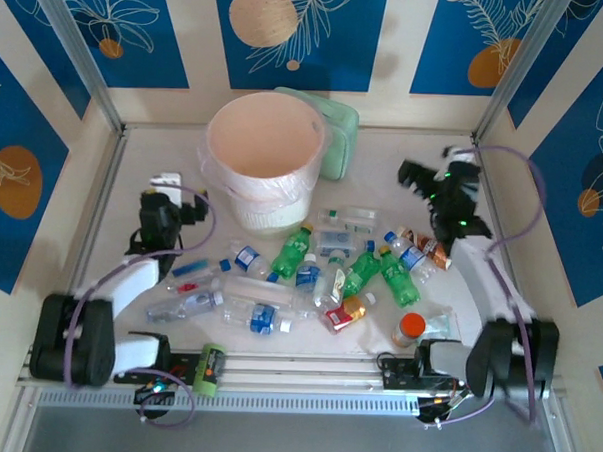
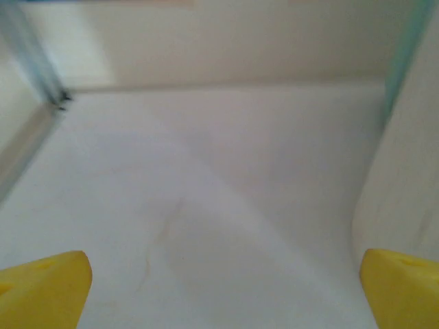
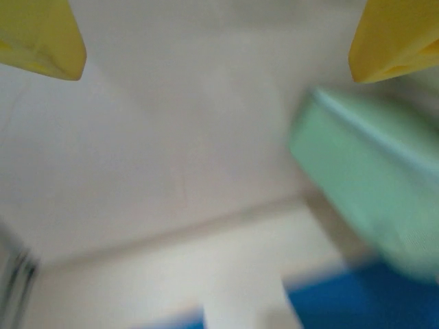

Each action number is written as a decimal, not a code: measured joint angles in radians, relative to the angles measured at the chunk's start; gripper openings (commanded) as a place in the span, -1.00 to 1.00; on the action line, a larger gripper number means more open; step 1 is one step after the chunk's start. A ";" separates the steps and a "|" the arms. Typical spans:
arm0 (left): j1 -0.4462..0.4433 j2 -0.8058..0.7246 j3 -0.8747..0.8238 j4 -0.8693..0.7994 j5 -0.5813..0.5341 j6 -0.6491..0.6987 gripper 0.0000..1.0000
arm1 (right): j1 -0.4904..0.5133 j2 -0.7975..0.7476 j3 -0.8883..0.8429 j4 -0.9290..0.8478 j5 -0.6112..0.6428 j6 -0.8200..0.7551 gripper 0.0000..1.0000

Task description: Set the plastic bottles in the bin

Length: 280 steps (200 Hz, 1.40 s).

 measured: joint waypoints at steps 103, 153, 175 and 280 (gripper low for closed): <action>-0.373 -0.229 0.241 -0.786 0.041 -0.477 0.81 | 0.185 -0.031 0.332 -1.051 0.143 0.403 0.98; -0.494 -0.296 0.241 -0.848 0.090 -0.482 0.97 | -0.008 -0.090 0.246 -1.144 -0.100 0.430 0.80; -0.506 -0.289 0.241 -0.883 0.122 -0.463 0.96 | 0.170 -0.065 0.243 -1.160 -0.124 0.461 0.70; -0.509 -0.310 0.221 -0.979 0.060 -0.504 0.77 | 0.816 0.131 0.118 -1.003 -0.207 0.830 0.67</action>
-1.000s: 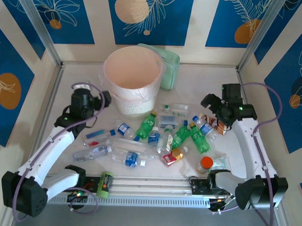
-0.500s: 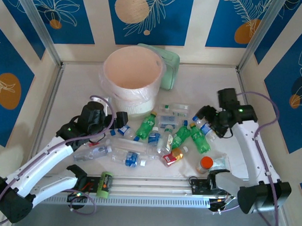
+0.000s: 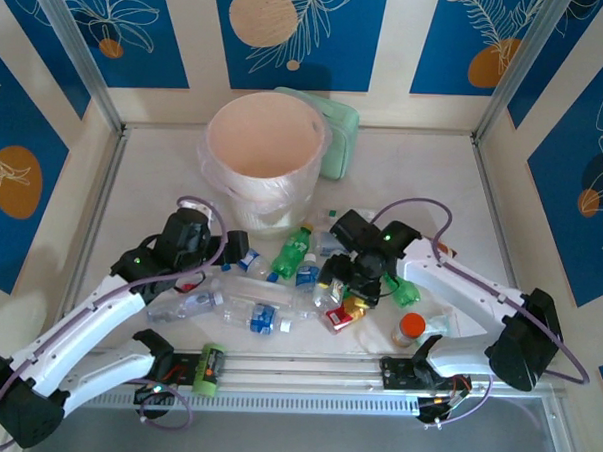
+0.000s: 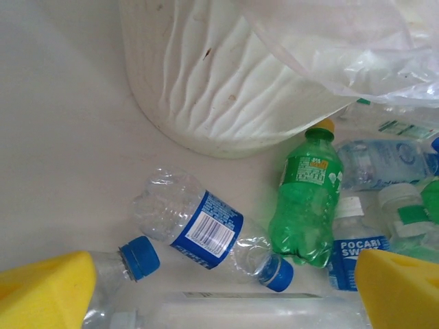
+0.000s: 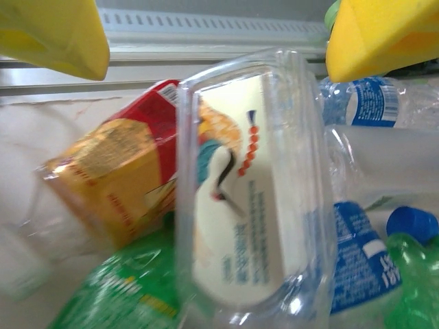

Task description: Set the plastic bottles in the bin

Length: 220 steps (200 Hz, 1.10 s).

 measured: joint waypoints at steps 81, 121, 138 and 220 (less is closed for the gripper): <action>0.000 0.003 -0.010 0.032 0.042 -0.031 0.64 | 0.023 0.029 -0.048 0.123 -0.010 0.098 0.64; 0.000 0.021 -0.010 0.047 0.066 -0.051 0.57 | 0.005 0.048 -0.055 0.137 -0.009 0.098 0.60; 0.000 0.025 -0.010 0.048 0.076 -0.055 0.57 | -0.002 0.057 -0.055 0.140 -0.008 0.098 0.58; 0.000 0.047 -0.010 0.063 0.087 -0.061 0.54 | -0.008 0.096 -0.068 0.161 -0.009 0.088 0.34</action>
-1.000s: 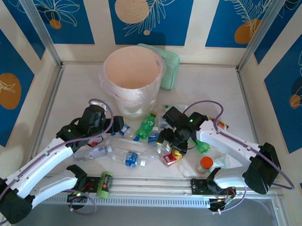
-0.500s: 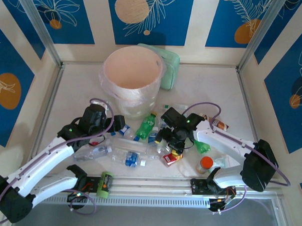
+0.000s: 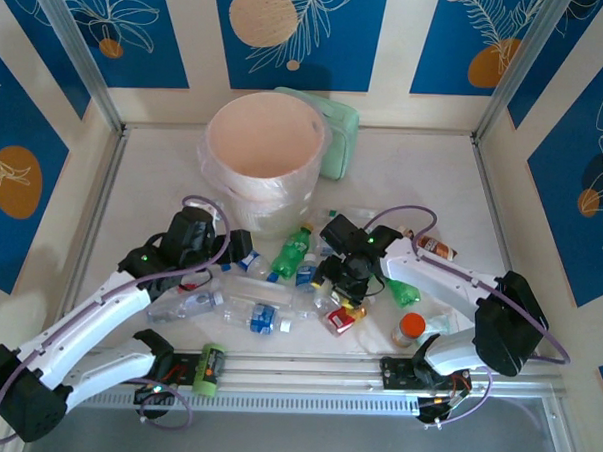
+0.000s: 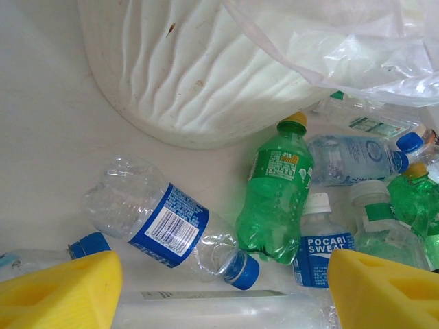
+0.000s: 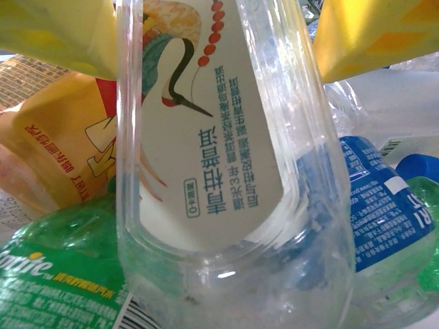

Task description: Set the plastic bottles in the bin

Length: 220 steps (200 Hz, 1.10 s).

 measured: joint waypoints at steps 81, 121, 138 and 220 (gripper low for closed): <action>0.000 0.002 0.000 0.000 -0.001 -0.020 0.52 | -0.006 -0.026 0.009 -0.042 0.027 -0.037 0.18; 0.000 0.002 0.000 -0.008 -0.005 -0.024 0.53 | -0.031 -0.102 0.084 -0.100 0.074 -0.074 0.17; 0.000 0.002 0.000 -0.022 -0.015 -0.027 0.53 | -0.051 -0.136 0.132 -0.126 0.097 -0.101 0.17; 0.000 -0.019 0.001 -0.104 -0.086 -0.047 0.56 | -0.244 -0.132 0.588 -0.170 0.163 -0.334 0.13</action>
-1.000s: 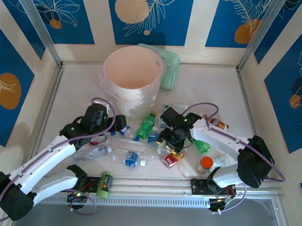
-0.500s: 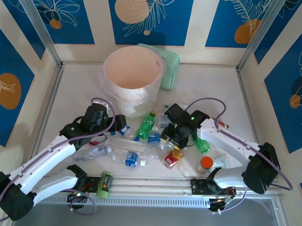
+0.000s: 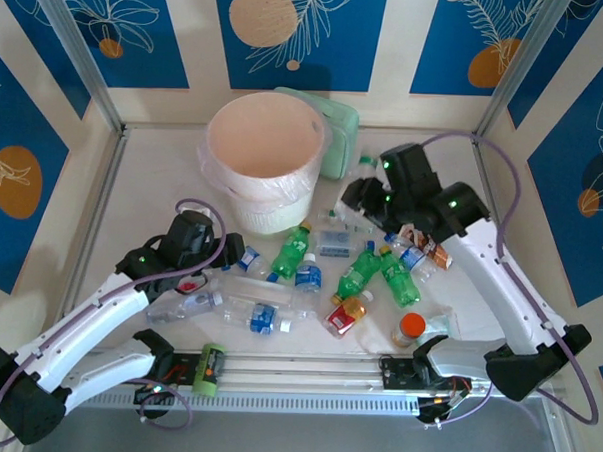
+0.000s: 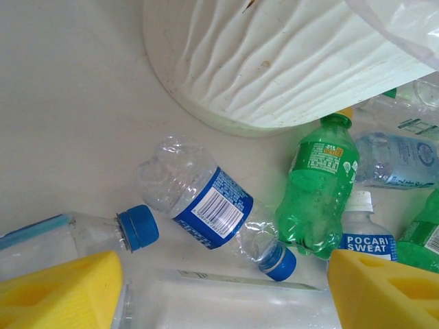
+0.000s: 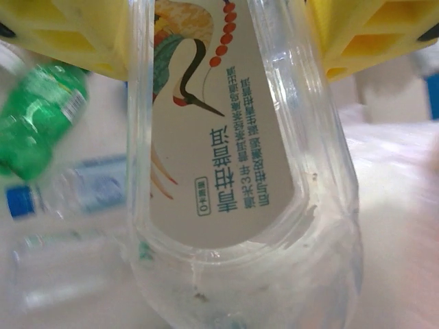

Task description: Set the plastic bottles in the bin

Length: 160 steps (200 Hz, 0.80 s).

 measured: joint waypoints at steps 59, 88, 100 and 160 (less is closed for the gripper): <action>0.000 -0.001 0.001 -0.051 -0.034 -0.033 0.63 | 0.001 0.241 0.393 0.050 -0.080 -0.167 0.12; 0.000 -0.001 0.002 -0.065 -0.048 -0.051 0.65 | 0.028 0.381 0.547 0.060 -0.130 -0.219 0.12; 0.000 -0.001 0.002 -0.072 -0.053 -0.058 0.66 | 0.041 0.440 0.609 0.054 -0.146 -0.235 0.12; 0.008 -0.010 0.002 -0.113 -0.069 -0.086 0.68 | 0.057 0.653 0.815 0.006 -0.175 -0.253 0.36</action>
